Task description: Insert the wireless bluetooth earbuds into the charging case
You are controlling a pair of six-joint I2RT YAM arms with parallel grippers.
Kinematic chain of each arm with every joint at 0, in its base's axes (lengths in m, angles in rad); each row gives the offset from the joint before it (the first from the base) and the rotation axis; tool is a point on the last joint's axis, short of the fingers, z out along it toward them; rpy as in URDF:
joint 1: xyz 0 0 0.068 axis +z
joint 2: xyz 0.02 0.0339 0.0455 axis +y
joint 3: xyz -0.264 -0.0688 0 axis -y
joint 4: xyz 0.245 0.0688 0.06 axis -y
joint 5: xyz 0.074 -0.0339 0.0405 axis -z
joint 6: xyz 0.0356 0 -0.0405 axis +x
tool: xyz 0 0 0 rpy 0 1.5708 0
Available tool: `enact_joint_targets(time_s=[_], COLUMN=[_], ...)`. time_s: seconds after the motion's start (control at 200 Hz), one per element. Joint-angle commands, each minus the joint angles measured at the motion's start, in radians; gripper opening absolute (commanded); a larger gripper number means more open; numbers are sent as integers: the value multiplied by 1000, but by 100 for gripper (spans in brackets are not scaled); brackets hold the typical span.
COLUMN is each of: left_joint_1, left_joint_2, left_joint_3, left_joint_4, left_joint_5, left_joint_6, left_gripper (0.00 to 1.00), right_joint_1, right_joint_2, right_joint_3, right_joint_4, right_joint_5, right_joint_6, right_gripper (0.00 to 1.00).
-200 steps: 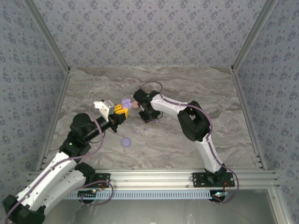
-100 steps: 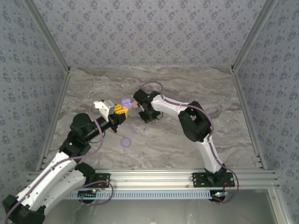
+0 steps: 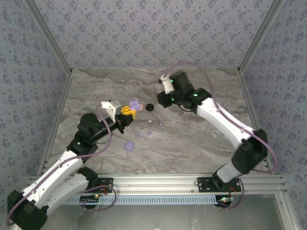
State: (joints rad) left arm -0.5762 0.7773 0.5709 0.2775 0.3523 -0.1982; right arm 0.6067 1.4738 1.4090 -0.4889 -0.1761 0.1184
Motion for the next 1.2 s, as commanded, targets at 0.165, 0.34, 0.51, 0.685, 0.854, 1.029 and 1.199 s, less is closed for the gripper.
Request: enact_joint_targets(time_s=[0.165,0.34,0.51,0.685,0.854,1.029,1.199], left_joint_1=[-5,-18,-59,-71,-74,-77,-79], left_joint_2=[109,161,185,198,200,202,201], left_joint_3=[18,42,80,89,90,93,96], left_joint_4=[233,316,284,298,304,306,301], left_joint_5=[140,208,223,224,220,220,220], left_joint_6=[-104,-144,-113,-115,-117,-118,-112], left_gripper=[0,0,0,0,0,0,0], right_joint_1=[-43,-23,32,65,82,94,103], right_joint_2=[-223,-260,-256,-239,-218,-197,-179], right_joint_3=[-96,-108,-95,-93,-83,-78,-68], right_joint_4=[180,241,239,248,234,222,204], right_joint_5=[-376,-460,-430,-400,-395,-376,-362], right_joint_6=[-28,-22,-63,-74,-81,-86,-97], right_gripper=[18,18,18,18,18,18,18])
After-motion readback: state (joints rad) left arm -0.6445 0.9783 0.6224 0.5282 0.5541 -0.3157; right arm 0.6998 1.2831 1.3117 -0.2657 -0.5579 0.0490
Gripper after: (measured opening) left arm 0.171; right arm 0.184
